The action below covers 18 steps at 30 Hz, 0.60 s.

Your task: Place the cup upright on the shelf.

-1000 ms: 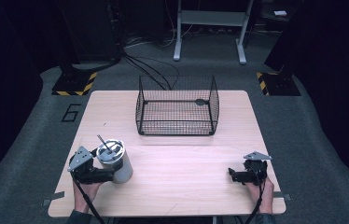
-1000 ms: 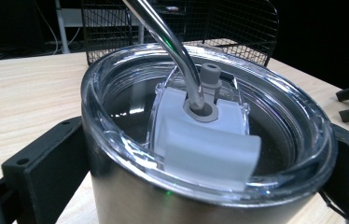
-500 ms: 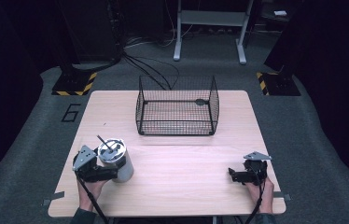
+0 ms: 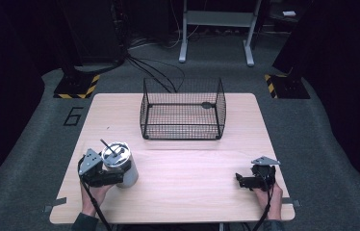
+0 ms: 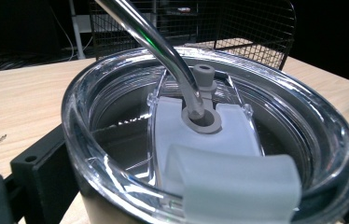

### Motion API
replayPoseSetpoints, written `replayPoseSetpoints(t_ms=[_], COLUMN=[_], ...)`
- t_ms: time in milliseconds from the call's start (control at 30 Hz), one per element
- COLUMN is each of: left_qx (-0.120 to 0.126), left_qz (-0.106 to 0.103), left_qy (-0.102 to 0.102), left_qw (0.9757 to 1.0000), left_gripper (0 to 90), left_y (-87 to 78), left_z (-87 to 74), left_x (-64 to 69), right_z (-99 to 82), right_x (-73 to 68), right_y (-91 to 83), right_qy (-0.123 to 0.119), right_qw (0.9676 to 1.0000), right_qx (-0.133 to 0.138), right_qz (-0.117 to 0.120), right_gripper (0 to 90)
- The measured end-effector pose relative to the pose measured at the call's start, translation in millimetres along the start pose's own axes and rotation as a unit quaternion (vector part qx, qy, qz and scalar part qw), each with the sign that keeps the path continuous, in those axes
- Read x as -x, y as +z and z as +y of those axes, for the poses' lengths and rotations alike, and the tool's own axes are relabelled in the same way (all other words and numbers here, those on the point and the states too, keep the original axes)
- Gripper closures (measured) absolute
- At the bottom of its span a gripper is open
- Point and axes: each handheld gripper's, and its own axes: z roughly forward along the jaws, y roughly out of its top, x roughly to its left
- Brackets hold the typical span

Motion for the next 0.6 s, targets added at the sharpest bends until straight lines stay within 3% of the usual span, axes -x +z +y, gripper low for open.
replayPoseSetpoints(t_ms=[333, 600], left_qx=[-0.004, -0.005], left_qz=[-0.012, -0.028], left_qy=[0.004, 0.018], left_qw=[0.9999, 0.9994], left_gripper=[2.7, 2.8], left_y=[2.6, 7.8], left_z=[5.3, 25.5], left_x=[-1.1, 0.4], right_z=[0.2, 0.0], right_x=[0.0, 0.5], right_y=[0.2, 0.3], right_qy=[-0.001, -0.006], right_qw=[1.0, 1.0], right_qx=[0.0, 0.002], right_qz=[0.001, 0.001], right_gripper=[0.0, 0.0])
